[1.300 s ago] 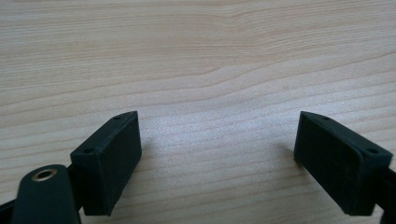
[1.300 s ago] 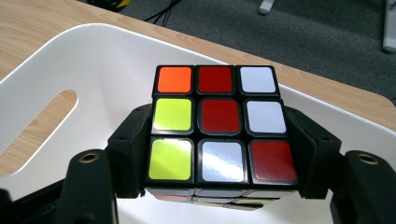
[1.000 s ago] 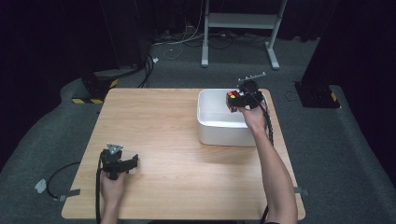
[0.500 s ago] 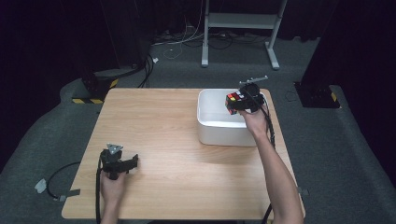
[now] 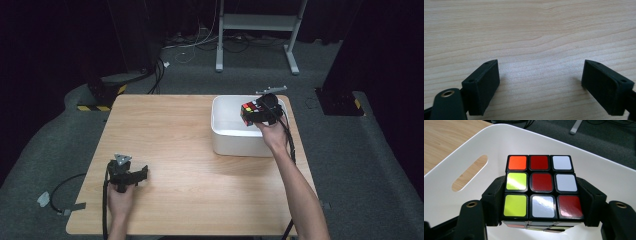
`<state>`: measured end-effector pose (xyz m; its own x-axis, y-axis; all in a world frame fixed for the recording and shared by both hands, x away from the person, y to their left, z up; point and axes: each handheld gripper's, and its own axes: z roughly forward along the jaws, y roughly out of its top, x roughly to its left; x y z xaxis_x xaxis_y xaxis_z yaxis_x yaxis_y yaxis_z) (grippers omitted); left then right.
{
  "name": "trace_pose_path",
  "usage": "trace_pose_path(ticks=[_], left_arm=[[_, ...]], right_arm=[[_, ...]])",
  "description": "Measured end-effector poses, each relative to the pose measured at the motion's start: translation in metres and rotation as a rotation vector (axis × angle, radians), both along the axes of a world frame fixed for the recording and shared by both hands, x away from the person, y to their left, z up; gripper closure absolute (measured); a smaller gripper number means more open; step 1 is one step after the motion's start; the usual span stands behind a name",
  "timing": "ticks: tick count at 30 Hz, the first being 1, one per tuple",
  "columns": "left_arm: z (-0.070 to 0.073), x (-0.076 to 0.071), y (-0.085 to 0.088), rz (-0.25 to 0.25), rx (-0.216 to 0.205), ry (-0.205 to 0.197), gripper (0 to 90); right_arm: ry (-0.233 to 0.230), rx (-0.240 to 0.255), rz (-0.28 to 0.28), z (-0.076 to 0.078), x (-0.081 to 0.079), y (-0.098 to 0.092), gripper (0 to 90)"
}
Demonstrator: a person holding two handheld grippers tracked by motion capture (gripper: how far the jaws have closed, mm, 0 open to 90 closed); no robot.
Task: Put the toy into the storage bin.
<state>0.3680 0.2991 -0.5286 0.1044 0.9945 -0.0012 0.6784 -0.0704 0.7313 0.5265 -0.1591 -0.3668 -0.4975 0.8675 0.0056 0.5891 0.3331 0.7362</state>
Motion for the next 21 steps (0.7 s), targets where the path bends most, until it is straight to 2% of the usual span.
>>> trace_pose_path(ticks=[21], left_arm=[[0.000,0.000,0.000,0.000,0.001,0.000,15.0]], right_arm=[[-0.017,0.020,0.007,-0.008,-0.019,-0.006,33.6]])
